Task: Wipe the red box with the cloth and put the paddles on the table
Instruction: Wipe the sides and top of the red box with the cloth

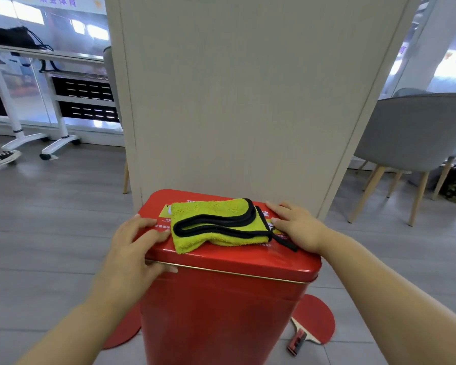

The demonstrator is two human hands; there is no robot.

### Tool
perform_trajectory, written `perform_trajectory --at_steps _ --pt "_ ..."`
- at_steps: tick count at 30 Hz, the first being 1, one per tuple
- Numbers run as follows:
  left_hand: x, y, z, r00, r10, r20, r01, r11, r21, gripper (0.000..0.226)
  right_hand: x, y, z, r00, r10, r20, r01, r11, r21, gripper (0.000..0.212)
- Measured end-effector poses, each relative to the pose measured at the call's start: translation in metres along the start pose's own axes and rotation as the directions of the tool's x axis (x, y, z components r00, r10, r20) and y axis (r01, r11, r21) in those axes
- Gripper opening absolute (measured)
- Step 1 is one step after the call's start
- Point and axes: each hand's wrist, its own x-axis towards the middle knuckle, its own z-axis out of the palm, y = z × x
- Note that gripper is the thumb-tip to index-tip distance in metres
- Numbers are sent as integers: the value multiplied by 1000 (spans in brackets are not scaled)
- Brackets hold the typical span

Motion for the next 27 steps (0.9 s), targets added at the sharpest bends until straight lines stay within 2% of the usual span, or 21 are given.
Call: perform_trajectory --at_steps 6,16,21,27 --pt "3 -12 -3 996 85 28 -85 996 -2 54 -7 -7 2 998 43 -42 -42 999 16 49" --pt "30 -23 8 979 165 117 -175 981 80 62 -36 -12 -5 981 176 -86 -174 984 22 54" --pt "43 -19 15 977 47 207 -55 998 32 66 -52 -6 1 962 222 -156 -222 975 22 56" --pt "35 0 13 981 -115 159 119 993 -20 69 -54 8 7 957 238 -165 -191 947 259 53"
